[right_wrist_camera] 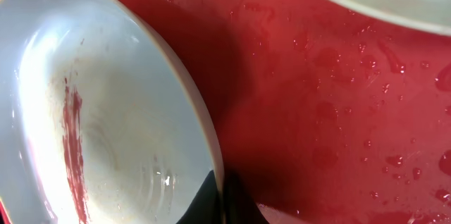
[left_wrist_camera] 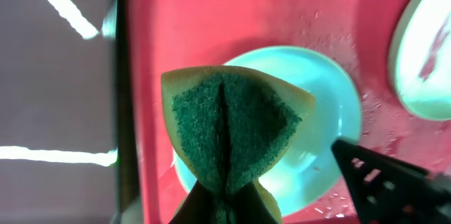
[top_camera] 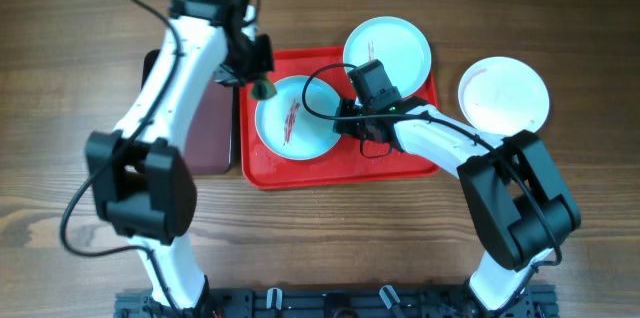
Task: Clean dirty plates on tray and stack at the side
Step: 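Grip the lower blue plate rim with the right gripper, then lower the sponge onto the blue plate with the left gripper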
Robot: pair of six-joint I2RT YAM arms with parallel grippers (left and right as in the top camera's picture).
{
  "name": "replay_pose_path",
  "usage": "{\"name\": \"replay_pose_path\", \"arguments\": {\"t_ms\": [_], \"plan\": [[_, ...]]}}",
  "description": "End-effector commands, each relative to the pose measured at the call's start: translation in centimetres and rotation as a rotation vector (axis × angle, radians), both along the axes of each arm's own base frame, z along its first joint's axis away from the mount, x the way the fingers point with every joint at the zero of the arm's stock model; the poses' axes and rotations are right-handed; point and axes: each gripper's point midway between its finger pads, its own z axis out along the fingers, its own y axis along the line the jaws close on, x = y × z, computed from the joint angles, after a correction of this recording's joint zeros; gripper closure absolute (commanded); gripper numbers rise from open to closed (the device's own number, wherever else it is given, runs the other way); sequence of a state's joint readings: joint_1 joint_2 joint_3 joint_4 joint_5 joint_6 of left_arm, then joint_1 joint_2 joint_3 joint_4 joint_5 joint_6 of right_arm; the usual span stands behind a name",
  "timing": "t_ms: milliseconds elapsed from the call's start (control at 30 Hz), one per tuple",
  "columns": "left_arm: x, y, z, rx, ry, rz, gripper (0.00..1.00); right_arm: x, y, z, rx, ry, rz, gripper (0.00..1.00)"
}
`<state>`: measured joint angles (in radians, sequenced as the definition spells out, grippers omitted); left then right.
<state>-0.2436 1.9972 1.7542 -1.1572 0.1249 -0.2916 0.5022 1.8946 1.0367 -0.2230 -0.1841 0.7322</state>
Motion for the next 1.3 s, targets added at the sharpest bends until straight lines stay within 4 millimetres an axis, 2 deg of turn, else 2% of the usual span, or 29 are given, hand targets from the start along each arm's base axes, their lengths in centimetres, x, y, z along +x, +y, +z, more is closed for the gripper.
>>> {"name": "replay_pose_path", "arguments": {"t_ms": [0,267,433,567,667,767,833,967,1100,1200,1267], "plan": [[-1.1,-0.6,-4.3,0.028,0.085,-0.101,0.96,-0.2,0.3,-0.7,0.010,0.028,0.009,0.96],[-3.7,-0.8,-10.3,0.045,0.201,-0.256,0.96,-0.2,0.3,-0.7,0.009,0.025,0.018,0.96],[-5.9,-1.7,-13.8,0.047,0.208,-0.311,0.96,-0.2,0.4,-0.7,0.011,0.022,0.018,0.96],[-8.9,-3.1,-16.0,0.017,0.248,-0.356,0.96,-0.2,0.4,-0.7,0.011,0.023,0.018,0.95],[-10.6,-5.8,-15.8,-0.069,0.274,-0.400,0.96,-0.1,0.4,-0.6,0.014,0.019,0.017,0.96],[-11.0,-8.9,-15.2,-0.181,0.264,-0.430,0.96,-0.1,0.4,-0.6,0.014,0.019,0.018,0.96],[-11.0,-10.2,-15.1,-0.212,0.251,-0.421,0.96,-0.1,0.4,-0.6,0.013,0.019,0.019,0.96],[-10.8,-10.6,-15.1,-0.192,0.246,-0.389,0.96,-0.1,0.4,-0.6,0.013,0.018,0.019,0.96],[-9.7,-10.9,-14.6,-0.201,0.229,-0.334,0.96,-0.1,0.4,-0.6,0.013,0.019,0.019,0.96],[-8.0,-11.3,-14.3,-0.220,0.169,-0.318,0.96,-0.1,0.4,-0.6,0.013,0.020,0.019,0.96],[-6.1,-11.2,-14.3,-0.231,0.103,-0.303,0.96,-0.2,0.4,-0.7,0.013,0.020,0.019,0.96]]}}
